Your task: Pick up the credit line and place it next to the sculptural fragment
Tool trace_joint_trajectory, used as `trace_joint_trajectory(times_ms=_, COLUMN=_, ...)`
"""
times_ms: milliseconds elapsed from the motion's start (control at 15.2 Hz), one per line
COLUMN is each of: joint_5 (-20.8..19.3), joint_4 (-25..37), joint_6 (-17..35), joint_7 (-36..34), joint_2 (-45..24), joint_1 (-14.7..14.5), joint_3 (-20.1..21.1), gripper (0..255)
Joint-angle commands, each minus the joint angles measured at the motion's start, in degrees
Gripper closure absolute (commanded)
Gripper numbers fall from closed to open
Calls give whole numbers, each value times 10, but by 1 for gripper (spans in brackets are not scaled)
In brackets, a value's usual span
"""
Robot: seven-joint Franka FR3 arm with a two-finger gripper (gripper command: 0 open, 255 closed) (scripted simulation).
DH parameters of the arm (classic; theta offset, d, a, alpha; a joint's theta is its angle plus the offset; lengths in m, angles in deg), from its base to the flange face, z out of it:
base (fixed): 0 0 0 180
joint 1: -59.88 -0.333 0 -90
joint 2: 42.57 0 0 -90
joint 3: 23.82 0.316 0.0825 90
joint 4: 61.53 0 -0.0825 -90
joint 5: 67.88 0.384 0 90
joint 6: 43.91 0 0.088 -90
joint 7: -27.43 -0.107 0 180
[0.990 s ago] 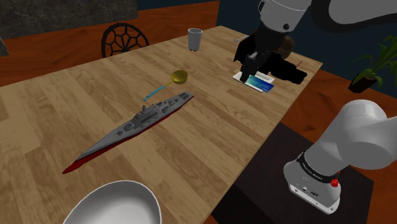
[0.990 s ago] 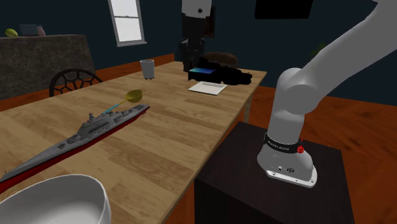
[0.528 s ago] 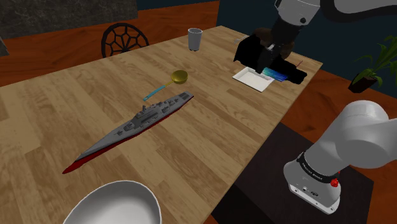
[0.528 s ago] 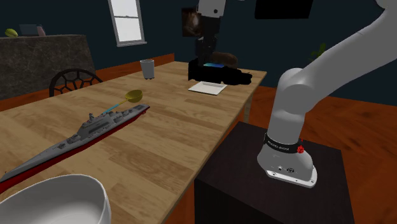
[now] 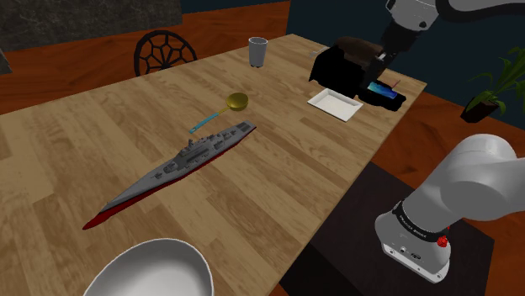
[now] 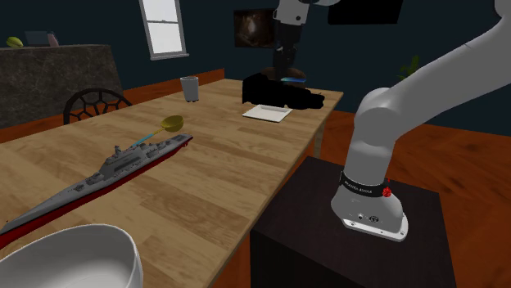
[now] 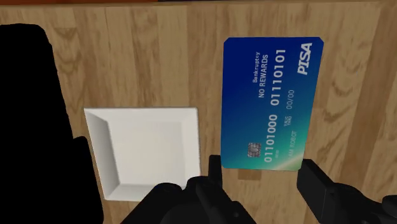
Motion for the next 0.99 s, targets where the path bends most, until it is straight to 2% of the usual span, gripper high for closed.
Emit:
trace_joint_trajectory(times_ms=0, joint_5=-17, joint_4=14, joint_6=3, joint_7=32, joint_2=-14, joint_1=10, joint_3=-30, gripper=255)
trace_joint_trajectory(times_ms=462, joint_5=-61, joint_4=61, joint_6=12, joint_7=131, joint_2=-56, joint_1=36, joint_3=-127, gripper=255)
trace_joint_trajectory(times_ms=858, joint_5=-79, joint_4=128, joint_6=24, joint_7=222, joint_2=-119, joint_1=38, joint_3=-218, gripper=255)
trace_joint_trajectory(times_ms=924, joint_5=-81, joint_4=121, joint_6=31, joint_7=221, joint_2=-119, joint_1=38, joint_3=-220, gripper=255)
